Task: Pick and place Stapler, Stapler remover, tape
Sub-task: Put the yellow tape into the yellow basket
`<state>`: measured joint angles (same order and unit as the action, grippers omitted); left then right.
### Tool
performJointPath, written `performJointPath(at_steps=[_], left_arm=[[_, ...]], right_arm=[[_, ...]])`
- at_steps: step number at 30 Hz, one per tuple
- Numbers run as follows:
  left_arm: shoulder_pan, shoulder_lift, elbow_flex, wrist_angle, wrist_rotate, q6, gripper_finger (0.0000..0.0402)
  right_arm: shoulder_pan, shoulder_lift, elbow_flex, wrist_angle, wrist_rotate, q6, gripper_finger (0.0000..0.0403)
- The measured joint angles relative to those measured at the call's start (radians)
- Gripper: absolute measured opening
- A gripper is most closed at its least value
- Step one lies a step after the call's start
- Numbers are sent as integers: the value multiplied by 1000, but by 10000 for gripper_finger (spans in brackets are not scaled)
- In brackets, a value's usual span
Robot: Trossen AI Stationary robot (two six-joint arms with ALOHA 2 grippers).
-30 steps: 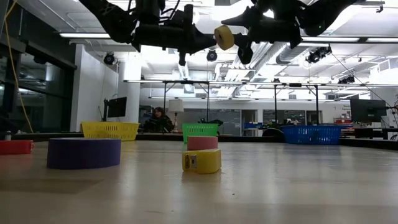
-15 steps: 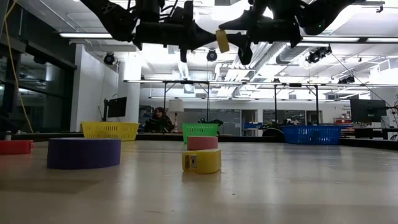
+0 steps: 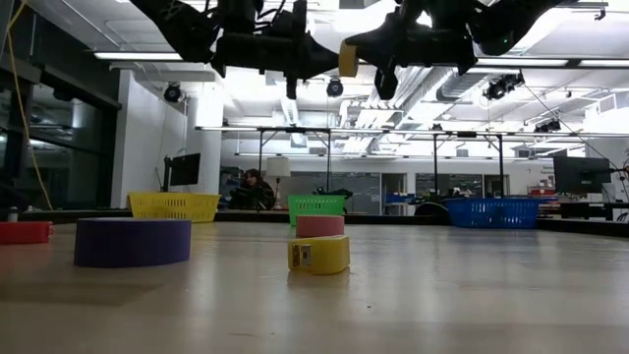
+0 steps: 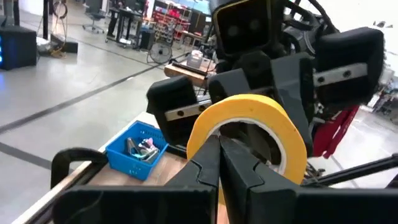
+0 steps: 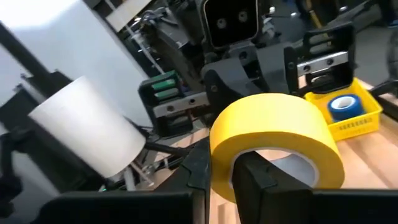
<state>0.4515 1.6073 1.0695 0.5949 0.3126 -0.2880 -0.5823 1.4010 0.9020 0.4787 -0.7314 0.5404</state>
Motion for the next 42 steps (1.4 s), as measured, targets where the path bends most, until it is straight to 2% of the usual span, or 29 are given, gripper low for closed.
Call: performJointPath(at_steps=[2,7,10,15,19,23,30,35,42], left_arm=[[-1,0,0,2,17,42,1],[-1,0,0,21,138,167,10],[-1,0,0,32,172,204,36],[-2,0,0,34,163,205,98],[-3,0,0,33,134,204,141],[-19,0,0,33,57,210,164],[-48,0,-1,30,-2,263,170],[-64,0,-1,23,-143,311,171],[-61,0,-1,19,-92,310,171]], right_arm=[[-1,0,0,4,-43,9,30],[-14,0,0,8,-161,21,30],[-21,0,0,21,-208,38,30],[-23,0,0,25,-234,43,30],[-24,0,0,24,-234,44,30],[-24,0,0,23,-238,54,30],[-28,0,0,20,-262,69,30],[-29,1,0,17,-327,93,30],[-26,0,0,26,-327,98,30]])
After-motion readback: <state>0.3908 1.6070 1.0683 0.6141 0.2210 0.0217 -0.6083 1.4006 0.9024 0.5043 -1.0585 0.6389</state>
